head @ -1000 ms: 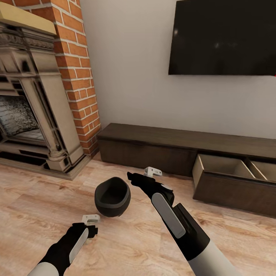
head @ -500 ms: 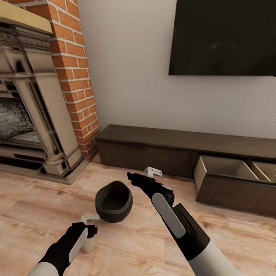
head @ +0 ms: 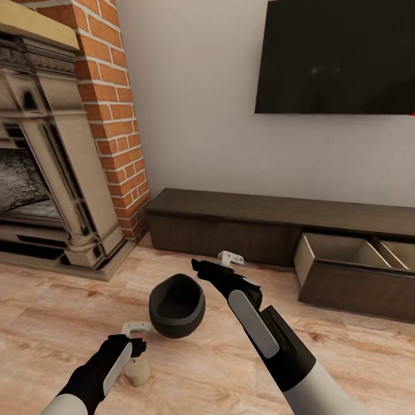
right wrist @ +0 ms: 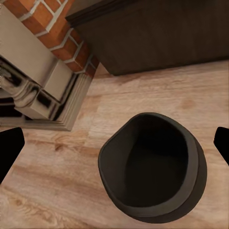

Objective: Place each of the two pumpkins and all three candles from the living room inside a cabinet in the living room (use any cabinet), then make sure every cabinet is closed, and position the cauldron so it is next to a table in the living room.

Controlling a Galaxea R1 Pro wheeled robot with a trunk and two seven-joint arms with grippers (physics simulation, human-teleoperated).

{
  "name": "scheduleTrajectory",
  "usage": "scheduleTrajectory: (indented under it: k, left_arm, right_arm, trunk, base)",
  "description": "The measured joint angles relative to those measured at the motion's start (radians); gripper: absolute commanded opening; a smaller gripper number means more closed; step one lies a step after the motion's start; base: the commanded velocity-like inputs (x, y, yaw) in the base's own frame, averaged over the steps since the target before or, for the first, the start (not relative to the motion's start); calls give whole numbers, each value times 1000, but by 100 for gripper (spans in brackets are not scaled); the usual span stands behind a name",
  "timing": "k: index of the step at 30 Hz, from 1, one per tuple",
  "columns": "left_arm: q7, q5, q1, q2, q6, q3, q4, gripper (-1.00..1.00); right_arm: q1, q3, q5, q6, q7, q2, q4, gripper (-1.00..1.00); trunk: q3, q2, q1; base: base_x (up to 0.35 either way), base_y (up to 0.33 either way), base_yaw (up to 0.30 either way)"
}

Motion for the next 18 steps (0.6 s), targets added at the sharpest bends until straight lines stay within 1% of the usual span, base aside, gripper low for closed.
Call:
scheduleTrajectory:
  k: [3, 7, 13, 18]
  left_arm:
    - [0, -1, 0, 0, 0, 0, 0, 100]
    - [0, -1, 0, -1, 0, 0, 0, 100]
    - [2, -1, 0, -1, 0, -2, 0, 100]
    - [2, -1, 0, -1, 0, -1, 0, 100]
  right_arm:
    - [0, 0, 0, 0, 0, 0, 1, 100]
    - [0, 0, 0, 0, 0, 0, 1, 100]
    - [0, 0, 0, 0, 0, 0, 2, 100]
    - [0, 0, 0, 0, 0, 0, 3, 100]
  trunk:
    - [0, 0, 0]
    - [0, 0, 0]
    - [0, 0, 0]
    - [0, 0, 0]
  base:
    - [100, 25, 0]
    - [207, 7, 0]
    - [45, 1, 0]
    - [169, 0, 0]
